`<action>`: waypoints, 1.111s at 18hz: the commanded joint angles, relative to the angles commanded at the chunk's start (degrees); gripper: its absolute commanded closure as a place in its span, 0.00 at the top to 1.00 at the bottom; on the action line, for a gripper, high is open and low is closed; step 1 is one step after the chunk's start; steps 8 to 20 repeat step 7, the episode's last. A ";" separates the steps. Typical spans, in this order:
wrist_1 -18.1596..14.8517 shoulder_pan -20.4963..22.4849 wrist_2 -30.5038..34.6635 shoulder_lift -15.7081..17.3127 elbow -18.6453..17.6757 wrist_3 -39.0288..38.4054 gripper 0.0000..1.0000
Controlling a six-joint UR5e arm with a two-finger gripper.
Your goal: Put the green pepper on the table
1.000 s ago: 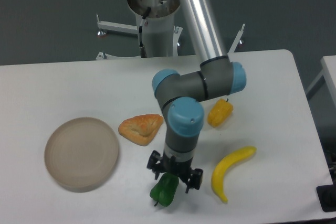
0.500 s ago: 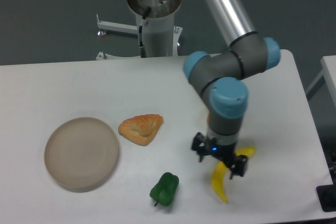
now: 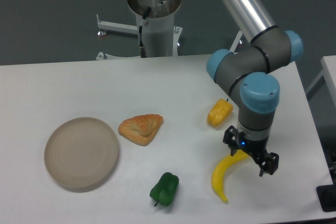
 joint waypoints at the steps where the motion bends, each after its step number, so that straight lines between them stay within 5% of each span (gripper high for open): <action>1: 0.00 0.09 0.00 0.00 -0.09 0.00 1.00; 20: 0.26 -0.18 1.14 -0.09 -0.53 -0.09 1.00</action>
